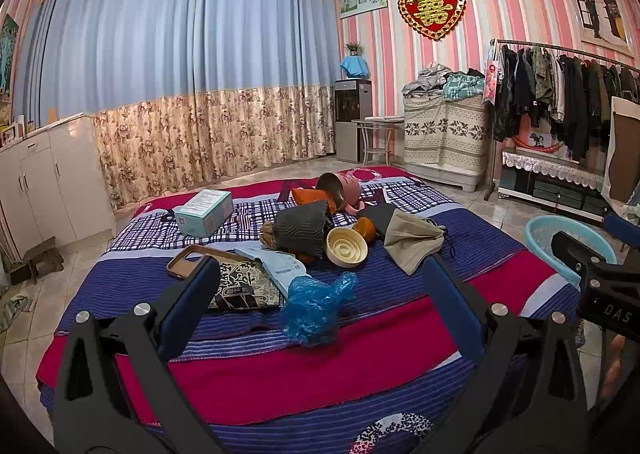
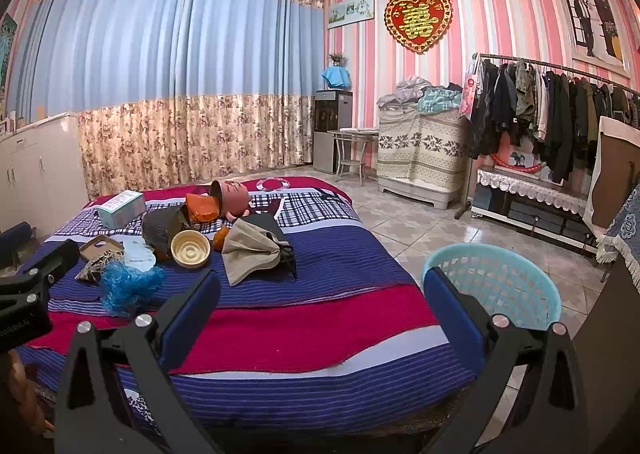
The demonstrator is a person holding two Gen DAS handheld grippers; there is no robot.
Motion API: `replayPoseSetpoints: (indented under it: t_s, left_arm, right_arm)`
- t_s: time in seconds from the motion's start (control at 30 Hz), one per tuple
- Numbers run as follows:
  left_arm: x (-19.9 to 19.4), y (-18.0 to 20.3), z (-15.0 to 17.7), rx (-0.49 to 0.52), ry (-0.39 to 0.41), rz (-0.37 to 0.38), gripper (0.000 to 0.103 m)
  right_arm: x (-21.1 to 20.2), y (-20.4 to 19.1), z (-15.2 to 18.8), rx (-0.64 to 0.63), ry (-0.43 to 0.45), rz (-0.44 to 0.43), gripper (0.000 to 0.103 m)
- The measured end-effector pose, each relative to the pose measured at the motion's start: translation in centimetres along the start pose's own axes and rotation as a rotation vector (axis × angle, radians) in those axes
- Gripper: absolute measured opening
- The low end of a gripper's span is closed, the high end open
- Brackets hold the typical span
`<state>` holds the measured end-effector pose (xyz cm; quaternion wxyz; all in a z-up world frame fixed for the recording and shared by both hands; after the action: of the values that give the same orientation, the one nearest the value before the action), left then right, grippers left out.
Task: Collect trash
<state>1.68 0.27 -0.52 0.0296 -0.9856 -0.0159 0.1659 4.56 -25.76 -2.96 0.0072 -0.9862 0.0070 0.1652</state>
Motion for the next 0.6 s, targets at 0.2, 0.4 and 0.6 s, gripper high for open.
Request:
replayPoseSetpoints:
  t_s: [0.2, 0.4, 0.6]
  left_arm:
    - [0.19, -0.19, 0.23, -0.001, -0.002, -0.001, 0.098]
    - [0.19, -0.11, 0.21, 0.000, -0.002, 0.001, 0.098]
    - [0.26, -0.15, 0.27, 0.002, -0.002, 0.000, 0.098]
  right_arm:
    - [0.01, 0.00, 0.02, 0.001, 0.000, 0.000, 0.099]
    - [0.01, 0.00, 0.02, -0.001, 0.000, 0.000, 0.099]
    - [0.04, 0.08, 0.01, -0.001, -0.002, 0.000, 0.099]
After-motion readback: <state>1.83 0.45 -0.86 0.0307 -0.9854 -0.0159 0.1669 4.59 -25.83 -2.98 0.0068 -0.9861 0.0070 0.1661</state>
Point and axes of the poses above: each gripper's, at about its wrist camera, not at the fingertips, and x roughly the way its jaws point, y to its right, z to its underside, the point moved 2 cm from there along x, roughly the way its jaws point, and after that the axes turned 2 degrees about -z, right-handed, at the moved point
